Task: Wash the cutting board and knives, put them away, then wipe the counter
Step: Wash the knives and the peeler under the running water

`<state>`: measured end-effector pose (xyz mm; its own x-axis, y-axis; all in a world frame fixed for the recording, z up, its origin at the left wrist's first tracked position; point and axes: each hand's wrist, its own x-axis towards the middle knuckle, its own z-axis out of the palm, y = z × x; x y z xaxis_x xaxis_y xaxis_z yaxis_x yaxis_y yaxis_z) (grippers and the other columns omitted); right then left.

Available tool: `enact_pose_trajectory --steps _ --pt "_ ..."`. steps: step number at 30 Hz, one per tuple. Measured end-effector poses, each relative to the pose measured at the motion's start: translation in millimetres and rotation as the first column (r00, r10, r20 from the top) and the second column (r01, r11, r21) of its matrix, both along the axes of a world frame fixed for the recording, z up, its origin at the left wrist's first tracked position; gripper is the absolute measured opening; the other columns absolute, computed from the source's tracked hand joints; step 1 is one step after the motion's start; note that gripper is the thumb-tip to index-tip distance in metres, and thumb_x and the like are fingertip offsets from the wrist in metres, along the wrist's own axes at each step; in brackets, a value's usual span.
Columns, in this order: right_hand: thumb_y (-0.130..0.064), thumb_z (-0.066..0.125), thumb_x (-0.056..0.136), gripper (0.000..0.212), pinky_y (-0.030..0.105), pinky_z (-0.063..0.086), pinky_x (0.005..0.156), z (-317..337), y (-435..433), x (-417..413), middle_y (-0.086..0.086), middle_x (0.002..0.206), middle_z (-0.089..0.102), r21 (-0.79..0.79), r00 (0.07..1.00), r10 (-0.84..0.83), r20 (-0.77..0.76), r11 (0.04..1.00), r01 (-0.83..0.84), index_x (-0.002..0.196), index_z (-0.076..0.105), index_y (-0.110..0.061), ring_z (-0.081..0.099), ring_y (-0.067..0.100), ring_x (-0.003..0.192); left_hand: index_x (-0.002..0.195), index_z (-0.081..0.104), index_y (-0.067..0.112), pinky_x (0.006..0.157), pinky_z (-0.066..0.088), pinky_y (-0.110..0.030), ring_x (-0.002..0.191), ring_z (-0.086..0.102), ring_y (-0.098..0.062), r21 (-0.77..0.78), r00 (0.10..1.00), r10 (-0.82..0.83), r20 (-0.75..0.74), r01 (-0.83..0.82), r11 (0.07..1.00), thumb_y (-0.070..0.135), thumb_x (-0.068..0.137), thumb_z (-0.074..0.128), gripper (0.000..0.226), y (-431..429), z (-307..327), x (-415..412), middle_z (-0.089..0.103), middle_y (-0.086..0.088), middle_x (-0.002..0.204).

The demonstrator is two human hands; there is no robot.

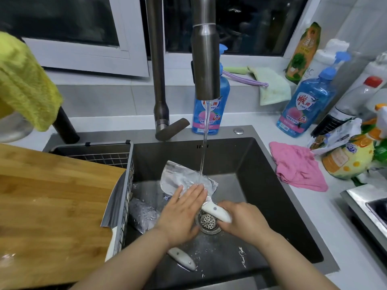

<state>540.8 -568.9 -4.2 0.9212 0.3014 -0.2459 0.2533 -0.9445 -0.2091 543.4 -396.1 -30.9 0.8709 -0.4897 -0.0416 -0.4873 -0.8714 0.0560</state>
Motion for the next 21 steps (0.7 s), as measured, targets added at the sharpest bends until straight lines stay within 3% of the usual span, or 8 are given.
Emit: enact_pose_trajectory --steps 2,3,5,10,14,16,18,21 --pt "-0.04 0.053 0.086 0.038 0.028 0.042 0.086 0.0 -3.3 0.1 0.0 0.118 0.064 -0.014 1.0 0.009 -0.006 1.0 -0.009 0.124 0.051 -0.034 0.057 0.024 0.111 0.146 0.006 0.009 0.112 -0.019 -0.03 0.139 0.0 -0.009 -0.039 0.994 0.102 0.049 -0.101 0.994 0.047 0.079 0.055 0.091 14.3 3.5 5.3 -0.002 0.0 0.151" --pt "-0.039 0.052 0.086 0.038 0.028 0.042 0.085 -0.5 -5.4 -0.8 0.0 0.117 0.064 -0.013 1.0 0.007 -0.009 1.0 -0.007 0.124 0.051 -0.034 0.057 0.024 0.111 0.146 -0.006 0.011 0.107 -0.021 -0.029 0.138 -0.012 -0.009 -0.032 0.983 0.178 -0.036 -0.179 0.983 0.044 0.086 0.049 0.088 24.3 0.6 8.7 -0.015 0.001 0.15" --pt "-0.037 0.053 0.086 0.037 0.028 0.042 0.085 -2.4 -7.4 -3.8 -0.001 0.117 0.065 0.002 1.0 -0.006 -0.017 1.0 0.006 0.123 0.051 -0.035 0.057 0.023 0.11 0.144 -0.014 0.012 0.102 -0.022 -0.03 0.14 -0.018 -0.013 0.074 0.954 0.268 -0.133 -0.26 0.963 0.043 0.089 0.044 0.086 33.2 2.7 13.3 -0.019 -0.002 0.153" --pt "-0.039 0.053 0.086 0.042 0.027 0.042 0.088 -6.9 -0.5 -5.1 -0.001 0.122 0.063 0.034 0.999 -0.027 -0.023 0.999 0.028 0.128 0.046 -0.037 0.056 0.024 0.114 0.145 -0.013 0.02 0.096 -0.035 -0.032 0.124 -0.032 -0.009 0.013 0.988 0.007 -0.152 -0.005 1.0 0.034 0.088 0.045 0.082 2.8 6.8 -0.1 -0.028 0.011 0.137" --pt "-0.04 0.052 0.087 0.045 0.027 0.042 0.087 -4.8 -6.2 -4.4 0.0 0.12 0.063 0.023 0.999 -0.046 -0.009 0.999 0.047 0.13 0.043 -0.036 0.056 0.024 0.113 0.144 -0.015 0.019 0.088 -0.041 -0.028 0.126 -0.03 -0.008 0.008 0.977 0.199 -0.081 -0.199 0.98 0.038 0.089 0.044 0.083 22.1 2.6 7.6 -0.019 0.004 0.153" --pt "-0.039 0.052 0.087 0.045 0.027 0.041 0.087 -4.4 -9.2 -7.6 0.0 0.122 0.062 0.035 0.998 -0.069 -0.005 0.997 0.069 0.131 0.042 -0.035 0.056 0.024 0.113 0.145 -0.01 0.017 0.102 -0.032 -0.033 0.138 -0.021 -0.012 -0.018 0.941 0.331 -0.072 -0.333 0.943 0.041 0.091 0.042 0.079 36.0 -0.6 10.0 -0.01 0.0 0.156" --pt "-0.039 0.053 0.087 0.045 0.026 0.04 0.087 -6.0 -9.0 -12.7 -0.001 0.123 0.061 0.085 0.993 -0.119 -0.02 0.989 0.12 0.131 0.042 -0.034 0.055 0.022 0.114 0.146 0.014 0.012 0.112 -0.01 -0.037 0.144 0.007 -0.02 -0.179 0.918 0.396 -0.026 -0.394 0.902 0.039 0.091 0.045 0.069 41.0 -5.2 5.7 0.016 -0.006 0.154" --pt "-0.031 0.061 0.085 0.04 0.022 0.038 0.075 -10.6 -0.9 -19.5 -0.004 0.109 0.063 0.342 0.957 -0.257 -0.136 0.894 0.289 0.123 0.051 -0.027 0.059 0.016 0.101 0.114 0.059 0.008 0.102 0.033 -0.042 0.109 0.057 -0.03 -0.492 0.883 0.461 0.091 -0.363 0.792 0.031 0.079 0.058 0.042 35.7 -11.7 -6.2 0.063 -0.01 0.112"
